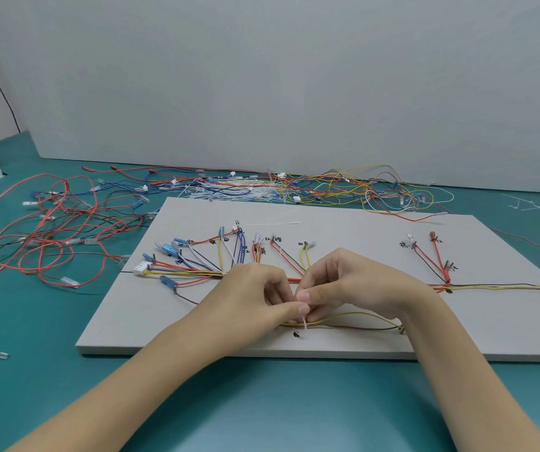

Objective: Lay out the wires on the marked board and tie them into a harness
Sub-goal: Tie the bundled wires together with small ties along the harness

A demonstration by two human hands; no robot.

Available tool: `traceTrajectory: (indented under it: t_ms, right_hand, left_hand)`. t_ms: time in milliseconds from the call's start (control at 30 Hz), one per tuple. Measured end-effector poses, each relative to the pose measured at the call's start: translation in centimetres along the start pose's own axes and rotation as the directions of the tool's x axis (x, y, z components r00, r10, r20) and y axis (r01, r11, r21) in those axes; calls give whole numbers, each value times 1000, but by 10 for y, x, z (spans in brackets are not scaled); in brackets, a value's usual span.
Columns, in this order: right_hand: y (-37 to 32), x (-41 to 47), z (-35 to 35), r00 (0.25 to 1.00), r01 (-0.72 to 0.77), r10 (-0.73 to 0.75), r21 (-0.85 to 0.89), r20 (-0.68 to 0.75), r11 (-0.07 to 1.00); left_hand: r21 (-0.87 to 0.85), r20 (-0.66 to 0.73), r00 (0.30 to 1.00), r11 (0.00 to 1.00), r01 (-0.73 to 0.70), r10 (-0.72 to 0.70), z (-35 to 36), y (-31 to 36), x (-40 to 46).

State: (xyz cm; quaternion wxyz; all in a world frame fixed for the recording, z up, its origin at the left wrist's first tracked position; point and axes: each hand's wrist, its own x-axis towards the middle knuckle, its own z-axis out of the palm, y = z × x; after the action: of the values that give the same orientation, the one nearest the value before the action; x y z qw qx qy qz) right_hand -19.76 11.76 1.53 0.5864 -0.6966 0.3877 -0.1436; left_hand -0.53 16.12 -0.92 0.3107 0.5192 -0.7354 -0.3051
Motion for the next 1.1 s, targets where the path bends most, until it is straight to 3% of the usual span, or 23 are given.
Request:
traceTrajectory:
  t_ms: [433,900,1100]
  right_hand:
    - [-4,-1,2,1000,-2,1,-67,-23,998]
    - [-5,2,6,999,26,-29,-99,-30,995]
    - [-8,1,3,977,152,-151,-4,-148,988]
  left_hand:
    - [-221,138,983,964,147,-118,-3,-6,5]
    - [-250,191,978,959,135,-88,-7,-4,4]
    - [-205,192,977,970,129,-90,-8,-6,3]
